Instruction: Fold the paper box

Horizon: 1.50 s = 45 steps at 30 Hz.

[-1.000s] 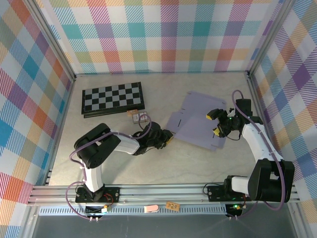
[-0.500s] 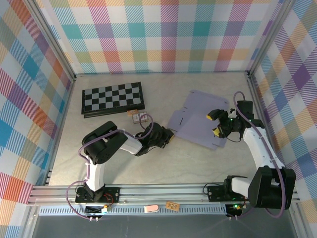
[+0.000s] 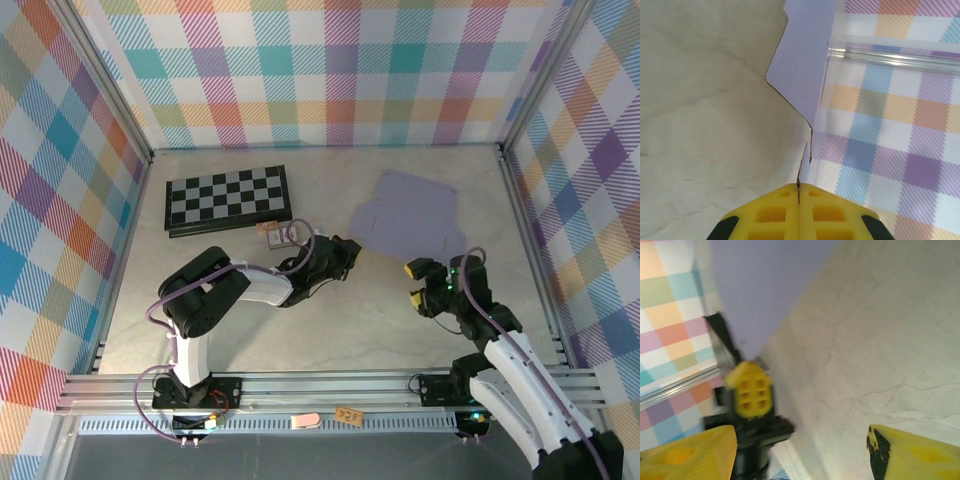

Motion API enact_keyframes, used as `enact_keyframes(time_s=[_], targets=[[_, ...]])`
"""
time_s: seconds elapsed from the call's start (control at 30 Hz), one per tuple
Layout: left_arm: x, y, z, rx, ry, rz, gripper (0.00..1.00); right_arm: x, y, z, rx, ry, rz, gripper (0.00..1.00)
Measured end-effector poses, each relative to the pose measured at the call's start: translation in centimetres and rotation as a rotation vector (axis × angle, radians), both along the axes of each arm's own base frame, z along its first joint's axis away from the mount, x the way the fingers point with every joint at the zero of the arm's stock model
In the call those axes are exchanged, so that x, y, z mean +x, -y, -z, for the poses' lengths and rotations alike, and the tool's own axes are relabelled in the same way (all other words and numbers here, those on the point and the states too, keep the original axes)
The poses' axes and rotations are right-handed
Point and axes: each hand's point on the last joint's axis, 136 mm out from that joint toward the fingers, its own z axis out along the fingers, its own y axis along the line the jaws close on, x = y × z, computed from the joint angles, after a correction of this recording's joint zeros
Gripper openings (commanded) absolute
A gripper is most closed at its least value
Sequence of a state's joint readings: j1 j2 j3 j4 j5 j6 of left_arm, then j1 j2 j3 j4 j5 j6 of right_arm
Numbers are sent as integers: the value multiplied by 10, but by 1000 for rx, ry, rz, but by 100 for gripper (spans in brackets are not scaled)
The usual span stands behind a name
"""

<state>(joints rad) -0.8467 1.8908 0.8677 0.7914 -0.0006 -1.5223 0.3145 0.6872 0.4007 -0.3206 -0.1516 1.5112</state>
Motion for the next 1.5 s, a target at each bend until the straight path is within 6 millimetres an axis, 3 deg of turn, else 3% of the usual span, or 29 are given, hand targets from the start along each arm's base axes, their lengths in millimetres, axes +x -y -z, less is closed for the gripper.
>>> enact_keyframes(time_s=[0.1,0.3,0.6,0.7,0.73,0.77,0.8,0.83,0.9,0.93,0.97,1.03,1.17,1.27,1.37,1.43,1.5], targets=[[2,3,-8,-21,4,-5,0,12,0,16,-17,-38,66,77],[1,1,-6,-21,-21,-17,0,51,3,18,-5,5,179,77],[0,0,-16,-28,-26,-18,0,77,0,30,-6,7,224,56],[0,2,-20,-31,-29,-14,0,87,-2,29,-13,10,224,39],[0,2,-21,-31,-31,-12,0,91,-3,25,-13,16,227,26],[-1,1,-23,-30,-31,-12,0,96,-3,21,-14,24,231,6],[-1,0,-24,-27,-32,-13,0,101,-3,14,-13,39,233,0],[-3,-1,-26,-18,-35,-10,9,106,-3,5,-15,51,237,0],[-7,-3,-31,11,-27,10,57,119,-4,-20,-18,82,228,0],[-8,-4,-37,39,-22,25,72,125,-4,-36,-22,98,226,0],[-9,-6,-47,75,-11,40,75,131,-4,-53,-22,114,224,0],[-8,-12,-82,135,44,66,75,141,-2,-85,-26,143,225,0],[-10,-39,-192,255,288,99,66,151,6,-146,-51,145,218,0],[-14,-65,-252,416,473,116,61,166,10,-192,-79,115,198,0],[-17,-78,-266,609,609,166,55,177,10,-228,-83,101,166,0],[-18,-79,-252,742,683,244,52,174,9,-236,-85,74,150,0],[-20,-78,-229,866,760,339,56,168,8,-238,-81,38,132,0]])
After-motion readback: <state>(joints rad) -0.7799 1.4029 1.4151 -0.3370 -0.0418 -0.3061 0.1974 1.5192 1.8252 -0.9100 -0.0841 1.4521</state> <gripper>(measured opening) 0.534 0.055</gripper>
